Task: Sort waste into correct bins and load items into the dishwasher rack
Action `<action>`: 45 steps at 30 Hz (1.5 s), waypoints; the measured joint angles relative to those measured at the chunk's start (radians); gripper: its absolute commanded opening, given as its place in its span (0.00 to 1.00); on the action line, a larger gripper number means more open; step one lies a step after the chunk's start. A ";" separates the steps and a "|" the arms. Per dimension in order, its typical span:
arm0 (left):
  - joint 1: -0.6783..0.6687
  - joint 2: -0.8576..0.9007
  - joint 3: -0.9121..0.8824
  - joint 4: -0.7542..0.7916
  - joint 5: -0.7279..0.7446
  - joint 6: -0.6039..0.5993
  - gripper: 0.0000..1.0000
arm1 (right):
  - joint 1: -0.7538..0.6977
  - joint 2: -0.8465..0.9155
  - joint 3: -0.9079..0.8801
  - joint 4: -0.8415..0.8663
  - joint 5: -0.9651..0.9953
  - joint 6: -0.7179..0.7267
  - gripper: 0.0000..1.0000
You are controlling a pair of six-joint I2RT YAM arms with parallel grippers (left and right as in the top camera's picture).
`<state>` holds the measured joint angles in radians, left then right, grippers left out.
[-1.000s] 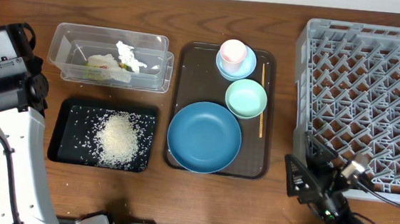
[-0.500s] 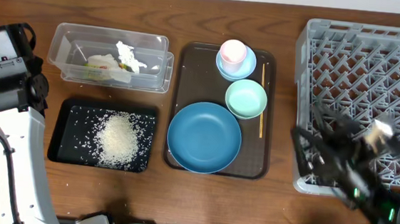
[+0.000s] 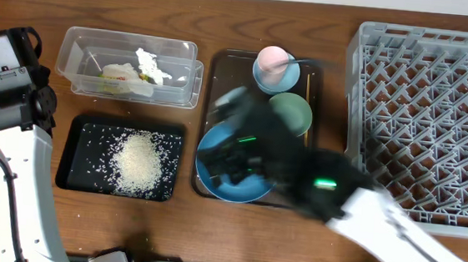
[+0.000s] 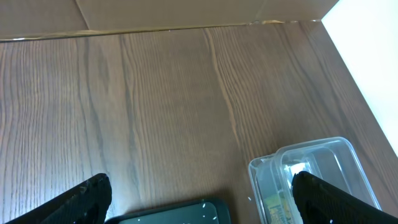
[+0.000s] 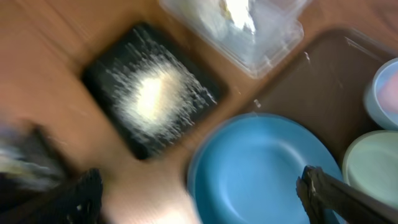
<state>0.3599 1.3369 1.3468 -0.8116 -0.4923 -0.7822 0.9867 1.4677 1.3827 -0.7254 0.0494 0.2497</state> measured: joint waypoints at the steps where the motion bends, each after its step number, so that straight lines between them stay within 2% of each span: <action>1: 0.000 0.000 0.000 0.000 0.000 0.000 0.94 | 0.029 0.050 0.016 -0.013 0.049 -0.016 0.99; 5: 0.000 0.000 0.000 0.000 0.000 0.000 0.95 | 0.112 0.253 0.068 -0.053 0.208 -0.066 0.99; 8: 0.000 0.000 0.000 0.000 0.000 0.000 0.95 | 0.131 0.357 0.075 -0.058 0.257 -0.078 0.99; 13: 0.000 0.000 0.000 0.000 0.000 0.000 0.95 | 0.144 0.456 0.076 -0.054 0.222 -0.071 0.97; 17: 0.000 0.000 0.000 0.000 0.000 0.000 0.95 | 0.154 0.502 0.076 -0.052 0.138 -0.066 0.86; 24: 0.000 0.000 0.000 0.000 0.000 0.000 0.95 | 0.160 0.585 0.080 -0.054 0.067 -0.034 0.53; 28: 0.000 0.000 0.000 0.000 0.000 0.000 0.95 | 0.160 0.600 0.080 -0.059 0.062 -0.026 0.51; 37: 0.000 0.000 0.000 0.000 0.000 0.000 0.95 | 0.160 0.589 0.082 -0.064 0.071 -0.026 0.52; 45: 0.000 0.000 0.000 0.000 0.000 0.000 0.95 | 0.158 0.486 0.084 -0.080 0.075 -0.026 0.50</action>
<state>0.3599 1.3369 1.3468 -0.8116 -0.4923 -0.7826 1.1450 1.9533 1.4662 -0.8055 0.1242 0.2241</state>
